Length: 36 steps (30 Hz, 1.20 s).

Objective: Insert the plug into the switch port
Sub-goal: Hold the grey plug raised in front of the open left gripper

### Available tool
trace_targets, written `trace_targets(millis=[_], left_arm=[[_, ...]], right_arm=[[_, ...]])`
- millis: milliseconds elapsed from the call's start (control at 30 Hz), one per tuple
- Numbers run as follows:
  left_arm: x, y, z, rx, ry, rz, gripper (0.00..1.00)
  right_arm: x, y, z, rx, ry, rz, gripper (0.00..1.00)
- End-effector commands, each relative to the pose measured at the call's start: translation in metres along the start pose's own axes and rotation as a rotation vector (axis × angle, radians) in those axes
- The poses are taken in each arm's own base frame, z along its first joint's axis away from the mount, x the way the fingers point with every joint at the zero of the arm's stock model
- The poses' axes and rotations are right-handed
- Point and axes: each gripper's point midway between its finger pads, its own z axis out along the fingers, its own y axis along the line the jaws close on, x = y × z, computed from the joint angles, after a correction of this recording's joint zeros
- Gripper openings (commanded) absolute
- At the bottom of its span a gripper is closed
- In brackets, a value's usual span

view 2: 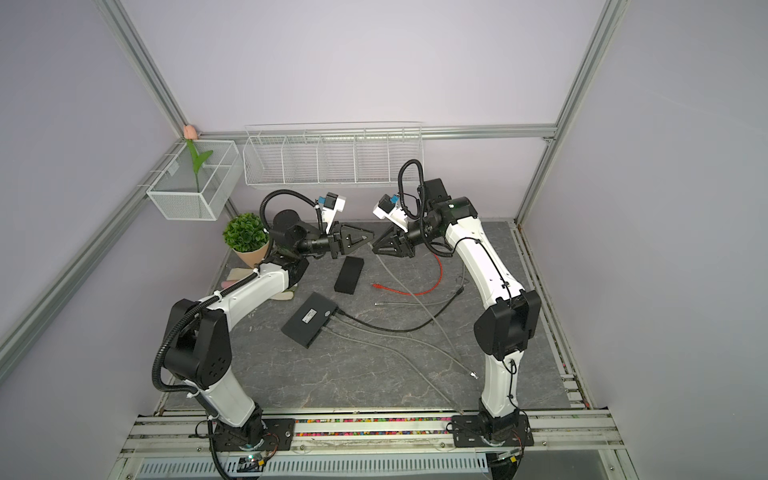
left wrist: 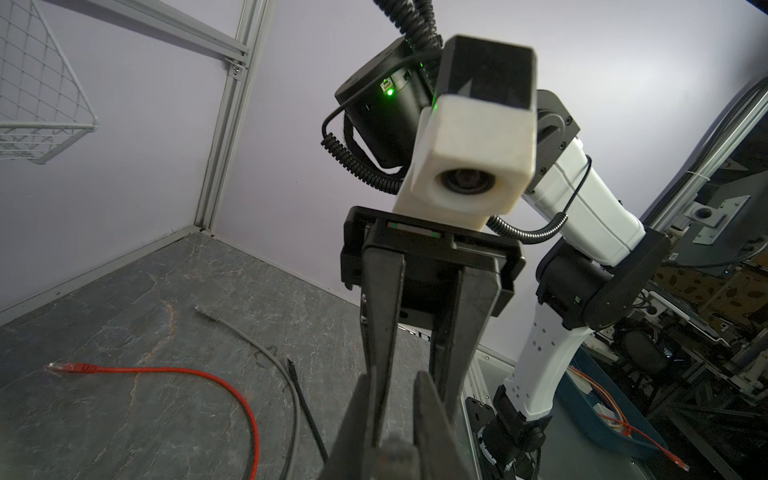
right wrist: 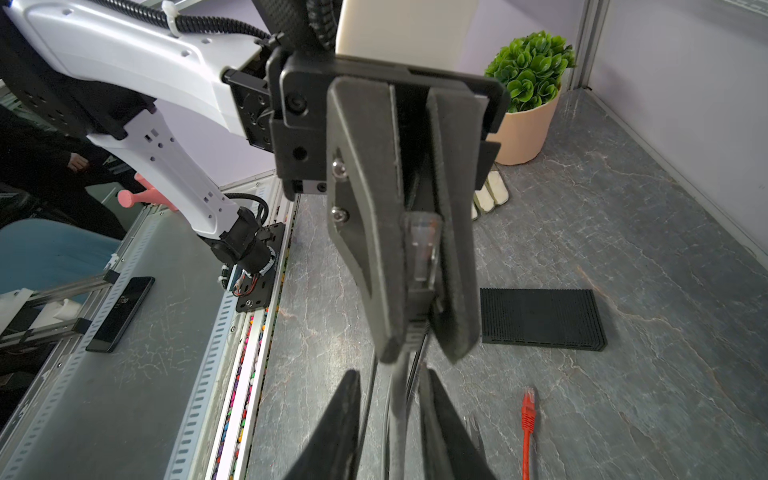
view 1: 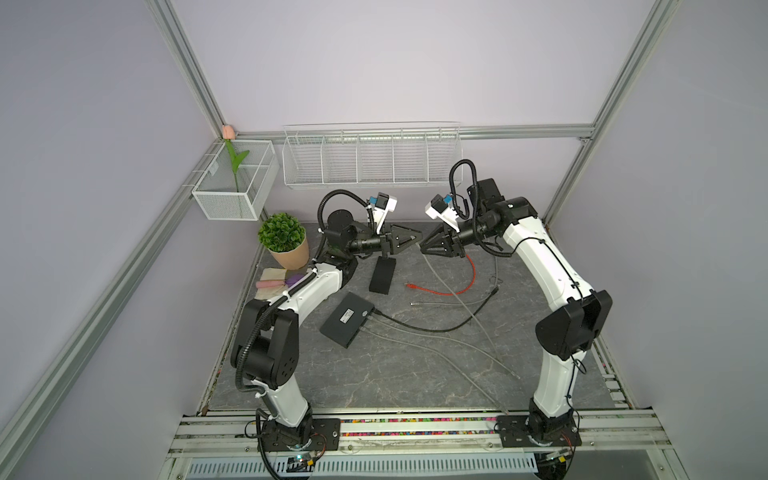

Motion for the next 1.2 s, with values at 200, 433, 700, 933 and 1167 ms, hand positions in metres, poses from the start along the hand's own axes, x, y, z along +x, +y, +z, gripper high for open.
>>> trace_targets(millis=[200,433,700,933,1167], left_arm=[[-0.019,-0.018,0.003,0.03,-0.021,0.074,0.0],[-0.016,-0.016,0.003,0.028,-0.018,0.072,0.0],[-0.017,-0.018,0.003,0.03,-0.017,0.074,0.0],[-0.016,-0.017,0.003,0.03,-0.015,0.074,0.0],[-0.016,-0.017,0.002,0.028,-0.015,0.071,0.0]], right_arm=[[0.003,0.007,0.009,-0.06,0.013,-0.004,0.23],[0.0,0.011,0.009,-0.066,0.009,-0.016,0.18],[0.0,0.01,0.01,-0.061,0.012,-0.017,0.12],[-0.004,0.009,0.008,-0.046,0.004,-0.023,0.31],[-0.008,0.006,0.006,-0.028,-0.012,-0.027,0.23]])
